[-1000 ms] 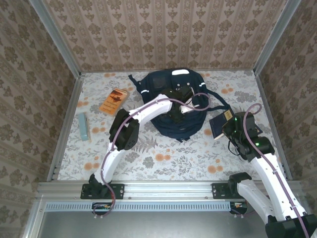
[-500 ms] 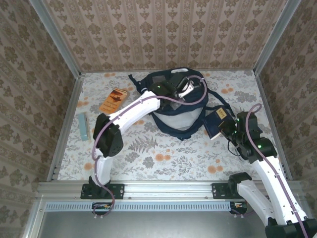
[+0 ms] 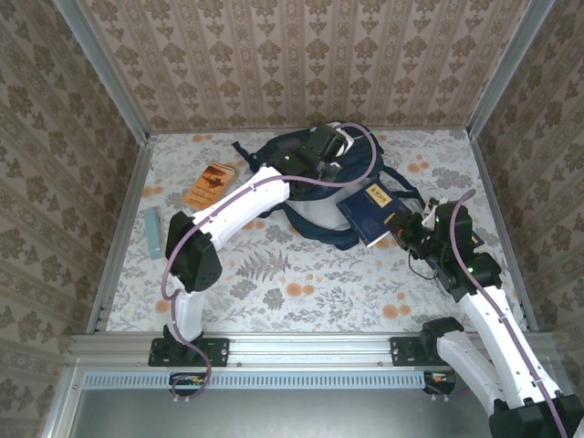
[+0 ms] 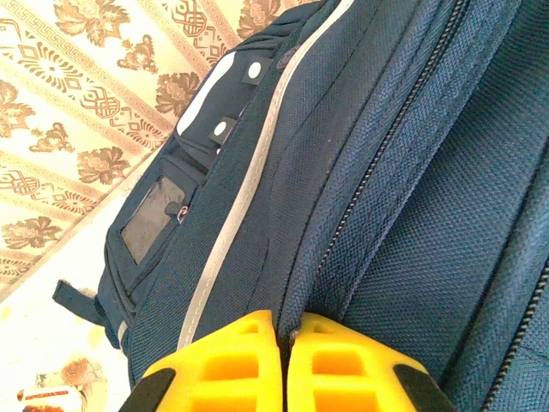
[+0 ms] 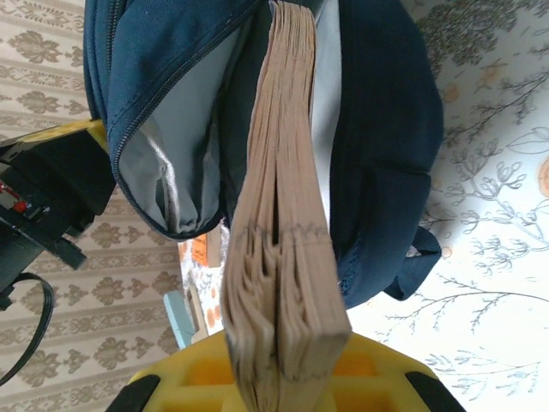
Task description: Pack the student bag
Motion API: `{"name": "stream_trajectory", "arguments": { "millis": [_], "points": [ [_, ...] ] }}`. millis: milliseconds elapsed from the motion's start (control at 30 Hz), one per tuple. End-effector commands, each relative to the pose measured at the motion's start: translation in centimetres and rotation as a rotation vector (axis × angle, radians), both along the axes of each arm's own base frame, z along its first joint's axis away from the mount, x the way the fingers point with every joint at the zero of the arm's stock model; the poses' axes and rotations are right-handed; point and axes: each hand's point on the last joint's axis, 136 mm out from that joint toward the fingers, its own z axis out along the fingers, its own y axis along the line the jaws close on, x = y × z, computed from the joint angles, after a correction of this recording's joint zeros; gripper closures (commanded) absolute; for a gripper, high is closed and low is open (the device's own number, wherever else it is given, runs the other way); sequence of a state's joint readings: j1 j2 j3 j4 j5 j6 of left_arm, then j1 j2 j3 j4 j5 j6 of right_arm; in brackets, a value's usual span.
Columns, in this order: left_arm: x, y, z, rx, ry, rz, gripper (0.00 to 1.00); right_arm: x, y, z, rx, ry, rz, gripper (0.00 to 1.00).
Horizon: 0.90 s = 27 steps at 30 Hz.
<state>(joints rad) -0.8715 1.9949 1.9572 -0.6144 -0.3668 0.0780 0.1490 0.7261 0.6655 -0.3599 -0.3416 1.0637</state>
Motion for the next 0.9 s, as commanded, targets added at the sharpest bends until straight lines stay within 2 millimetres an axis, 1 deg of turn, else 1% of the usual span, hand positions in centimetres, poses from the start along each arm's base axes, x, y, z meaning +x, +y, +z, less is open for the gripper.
{"name": "stream_trajectory", "arguments": {
  "millis": [0, 133, 200, 300, 400, 533, 567, 600, 700, 733, 867],
  "points": [
    [0.5, -0.7, 6.8, -0.182, -0.124, 0.042, 0.95, 1.5, 1.0, 2.8, 0.089, -0.114, 0.012, 0.99],
    [-0.2, -1.0, 7.7, -0.210, -0.120, 0.023, 0.97, 4.1, 1.9, 1.5, 0.143, -0.115, -0.009, 1.00],
    [-0.3, -0.8, 8.0, -0.217, -0.114, 0.038, 0.98, 5.5, 2.6, 1.5, 0.168, -0.142, -0.013, 1.00],
    [-0.4, -0.5, 8.4, -0.224, -0.099, 0.061, 0.98, 7.8, 4.2, 2.1, 0.175, -0.193, -0.005, 1.00],
    [-0.6, -0.6, 8.6, -0.236, -0.089, 0.058, 0.98, 10.2, 5.6, 1.7, 0.159, -0.213, -0.018, 1.00],
    [-0.7, -0.5, 8.8, -0.240, -0.082, 0.056, 0.99, 13.4, 7.1, 1.1, 0.194, -0.247, -0.050, 1.00],
    [-0.7, -0.5, 8.8, -0.241, -0.081, 0.056, 0.99, 14.2, 7.2, 0.8, 0.188, -0.254, -0.071, 1.00],
    [-0.7, -0.4, 8.8, -0.243, -0.078, 0.056, 0.99, 15.0, 7.2, -0.2, 0.175, -0.237, -0.091, 1.00],
    [-0.7, -0.4, 8.7, -0.253, -0.067, 0.057, 0.99, 17.0, 7.2, -0.9, 0.186, -0.268, -0.157, 1.00],
    [-0.7, -0.4, 8.7, -0.256, -0.060, 0.056, 0.99, 17.8, 7.3, -1.5, 0.192, -0.257, -0.171, 1.00],
    [-0.7, -0.2, 8.7, -0.273, -0.044, 0.059, 0.99, 20.5, 8.6, -3.8, 0.200, -0.213, -0.194, 1.00]
  ]
}}
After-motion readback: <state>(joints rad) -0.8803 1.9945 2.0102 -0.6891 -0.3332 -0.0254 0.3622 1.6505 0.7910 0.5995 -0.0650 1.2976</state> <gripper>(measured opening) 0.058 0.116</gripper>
